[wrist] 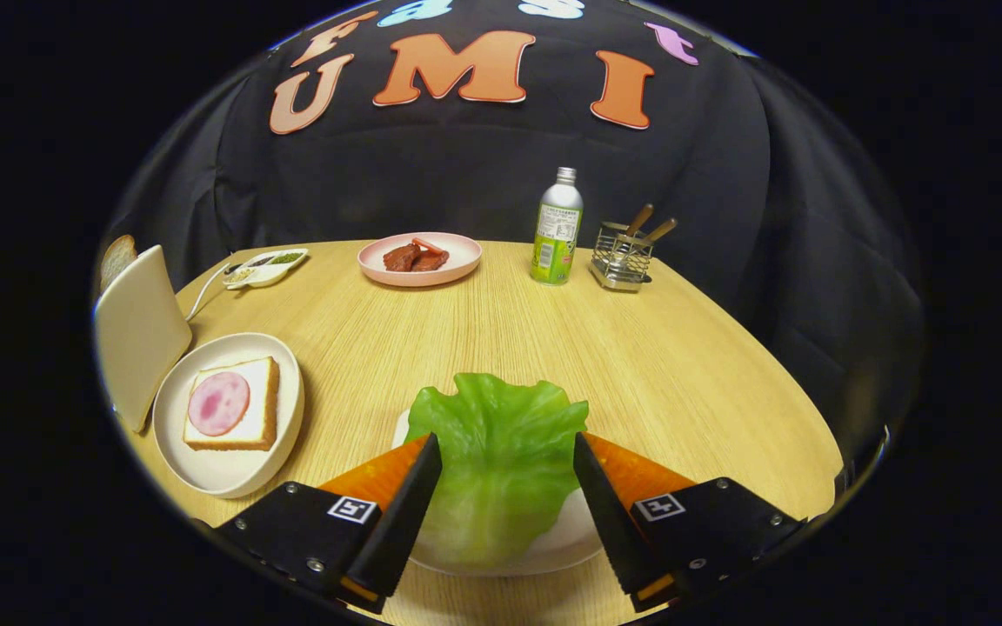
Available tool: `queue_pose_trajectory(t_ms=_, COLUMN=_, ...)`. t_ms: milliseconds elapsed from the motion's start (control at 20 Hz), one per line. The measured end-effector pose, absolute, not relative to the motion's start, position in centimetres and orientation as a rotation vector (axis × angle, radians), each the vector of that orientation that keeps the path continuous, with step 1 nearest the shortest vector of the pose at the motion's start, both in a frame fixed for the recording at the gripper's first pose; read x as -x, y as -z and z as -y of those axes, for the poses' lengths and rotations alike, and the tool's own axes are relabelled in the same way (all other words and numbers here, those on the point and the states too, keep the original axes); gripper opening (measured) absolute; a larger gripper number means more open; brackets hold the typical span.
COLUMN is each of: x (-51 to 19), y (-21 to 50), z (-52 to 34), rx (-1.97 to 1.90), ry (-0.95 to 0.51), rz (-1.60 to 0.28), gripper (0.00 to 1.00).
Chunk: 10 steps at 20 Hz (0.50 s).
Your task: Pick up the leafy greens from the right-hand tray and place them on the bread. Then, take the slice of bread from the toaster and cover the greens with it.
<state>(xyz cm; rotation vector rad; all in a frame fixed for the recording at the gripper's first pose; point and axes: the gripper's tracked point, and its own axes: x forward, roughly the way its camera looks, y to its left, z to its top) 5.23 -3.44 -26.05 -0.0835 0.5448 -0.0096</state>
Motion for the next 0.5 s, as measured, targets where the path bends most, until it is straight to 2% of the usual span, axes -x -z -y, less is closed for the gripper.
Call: queue_pose_trajectory(t_ms=500, x=-5.4, y=27.7, z=3.1, rx=0.062, ry=0.007, rz=-0.596, gripper=0.82)
